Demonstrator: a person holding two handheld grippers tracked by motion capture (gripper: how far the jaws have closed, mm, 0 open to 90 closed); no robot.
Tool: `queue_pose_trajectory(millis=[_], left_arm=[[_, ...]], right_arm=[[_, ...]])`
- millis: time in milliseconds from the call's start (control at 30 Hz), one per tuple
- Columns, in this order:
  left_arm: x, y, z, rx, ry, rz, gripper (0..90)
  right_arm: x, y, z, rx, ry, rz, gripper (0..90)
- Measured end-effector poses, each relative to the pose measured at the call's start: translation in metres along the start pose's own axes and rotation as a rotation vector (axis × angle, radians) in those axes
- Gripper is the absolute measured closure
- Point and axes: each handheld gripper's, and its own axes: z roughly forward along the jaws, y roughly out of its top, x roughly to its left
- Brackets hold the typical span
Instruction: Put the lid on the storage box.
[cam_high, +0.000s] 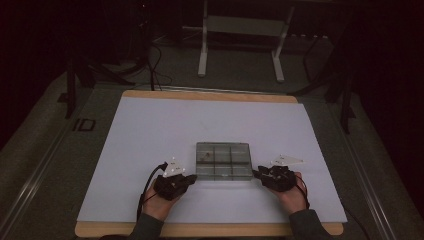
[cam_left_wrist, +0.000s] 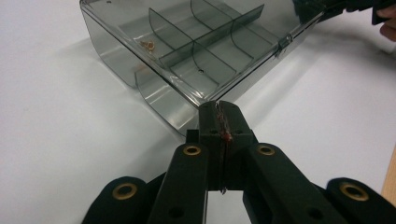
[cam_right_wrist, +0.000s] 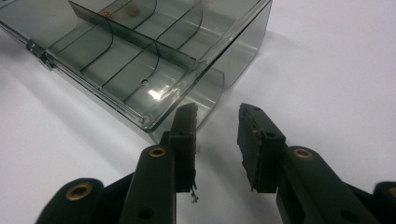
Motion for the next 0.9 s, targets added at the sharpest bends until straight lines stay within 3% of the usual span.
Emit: queue_pose_trajectory(millis=[533,700,900], left_arm=[[0.015,0.001,-0.010,-0.031,0.038,-0.027,88.8],[0.027,0.001,-0.016,-0.041,0.073,-0.046,88.8],[0.045,0.000,-0.022,-0.036,0.144,-0.065,88.9]], right_arm=[[-0.001,0.000,0.001,0.003,-0.003,-0.001,67.4],[-0.001,0.000,0.001,0.005,-0.003,0.000,67.4],[-0.001,0.000,0.001,0.005,-0.002,-0.003,67.4]])
